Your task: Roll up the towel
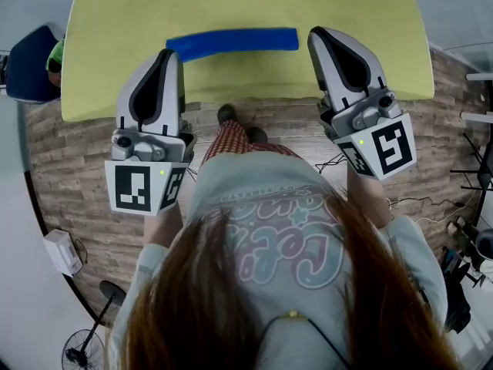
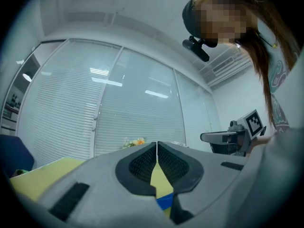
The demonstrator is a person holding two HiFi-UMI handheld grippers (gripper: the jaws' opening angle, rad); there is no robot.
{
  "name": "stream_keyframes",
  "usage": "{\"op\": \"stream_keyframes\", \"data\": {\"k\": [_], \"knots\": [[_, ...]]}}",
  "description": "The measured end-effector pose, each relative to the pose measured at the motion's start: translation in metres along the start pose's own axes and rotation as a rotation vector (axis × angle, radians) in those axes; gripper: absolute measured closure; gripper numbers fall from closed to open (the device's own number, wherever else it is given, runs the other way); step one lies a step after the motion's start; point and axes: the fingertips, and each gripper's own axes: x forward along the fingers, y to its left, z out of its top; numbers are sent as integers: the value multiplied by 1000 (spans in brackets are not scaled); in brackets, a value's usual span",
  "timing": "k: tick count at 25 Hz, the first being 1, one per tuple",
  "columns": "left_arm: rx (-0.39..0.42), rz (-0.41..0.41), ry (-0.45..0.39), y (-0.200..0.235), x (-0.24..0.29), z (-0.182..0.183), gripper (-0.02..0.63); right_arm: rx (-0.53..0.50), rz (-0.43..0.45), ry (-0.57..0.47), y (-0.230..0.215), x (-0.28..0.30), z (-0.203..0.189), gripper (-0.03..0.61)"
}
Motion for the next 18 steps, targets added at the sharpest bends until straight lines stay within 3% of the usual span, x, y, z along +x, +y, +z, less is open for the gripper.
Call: {"op": "stream_keyframes", "data": {"k": [18], "knots": [[5, -12, -5, -7, 6, 2, 595, 0, -23, 11, -12, -4, -4, 575]]}}
